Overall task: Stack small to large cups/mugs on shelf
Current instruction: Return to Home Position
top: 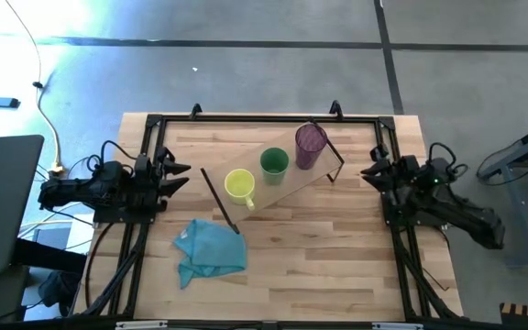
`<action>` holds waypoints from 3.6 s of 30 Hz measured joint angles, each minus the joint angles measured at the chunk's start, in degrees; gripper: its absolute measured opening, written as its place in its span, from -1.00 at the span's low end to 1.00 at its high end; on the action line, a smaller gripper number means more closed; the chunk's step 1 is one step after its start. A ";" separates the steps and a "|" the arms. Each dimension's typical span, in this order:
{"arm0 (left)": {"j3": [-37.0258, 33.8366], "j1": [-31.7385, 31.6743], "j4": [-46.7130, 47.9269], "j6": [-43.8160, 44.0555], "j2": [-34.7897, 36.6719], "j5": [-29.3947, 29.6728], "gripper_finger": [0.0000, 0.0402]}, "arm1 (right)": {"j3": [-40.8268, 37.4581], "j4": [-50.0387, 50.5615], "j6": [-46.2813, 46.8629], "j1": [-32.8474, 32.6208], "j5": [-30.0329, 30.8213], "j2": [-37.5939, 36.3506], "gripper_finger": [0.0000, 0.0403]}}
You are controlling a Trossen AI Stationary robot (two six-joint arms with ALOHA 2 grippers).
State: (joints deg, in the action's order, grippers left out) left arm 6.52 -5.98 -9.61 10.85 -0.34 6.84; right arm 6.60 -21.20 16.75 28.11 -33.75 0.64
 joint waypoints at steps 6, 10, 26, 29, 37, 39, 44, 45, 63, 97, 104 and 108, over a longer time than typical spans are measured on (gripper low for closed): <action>0.00 0.02 -0.20 -0.30 0.00 3.23 -0.14 | -2.10 -1.35 -4.03 -5.80 8.59 0.00 -0.74; 0.00 0.02 -0.24 -0.31 0.00 3.32 -0.14 | -2.74 -0.79 -6.33 -8.85 11.72 0.01 -0.74; 0.02 0.02 0.24 0.98 0.00 2.81 -0.14 | -2.76 2.68 -9.27 -16.25 18.06 0.02 -0.74; 0.02 0.02 0.24 1.01 0.00 2.74 -0.14 | -2.76 2.84 -10.32 -18.73 21.34 0.02 -0.74; 0.02 0.02 0.24 1.69 0.00 2.64 -0.14 | -3.47 2.34 -11.63 -22.96 24.87 0.10 -0.74; 0.02 0.02 0.20 2.26 0.00 2.62 -0.14 | -4.86 -0.31 -11.58 -23.90 26.11 0.11 -0.74; 0.04 0.00 0.25 2.93 -0.02 1.01 -0.14 | -6.02 -1.64 -12.74 -25.87 29.43 0.24 -0.74; 0.04 0.00 0.26 2.93 -0.02 0.62 -0.14 | -6.02 -1.63 -13.17 -25.99 30.13 0.20 -0.74; 0.07 0.02 -7.97 -2.01 0.00 0.24 -0.14 | -6.02 1.13 -11.64 -26.77 30.35 0.15 -0.74; -5.97 15.72 -13.27 -25.19 -0.63 19.69 -0.14 | -6.02 7.20 -12.69 -26.74 36.78 0.15 -0.74; -5.97 15.69 -13.20 -26.67 -0.61 14.97 -0.14 | -6.02 7.71 -13.17 -26.74 36.50 0.13 -0.74; -5.97 15.69 -14.87 -27.41 -0.55 12.90 -0.14 | -6.02 7.20 -13.35 -26.74 36.41 0.13 -0.74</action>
State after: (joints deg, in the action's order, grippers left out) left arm 0.56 9.72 -24.47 -16.56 -0.89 19.74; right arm 0.58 -14.00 3.40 1.37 2.66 0.78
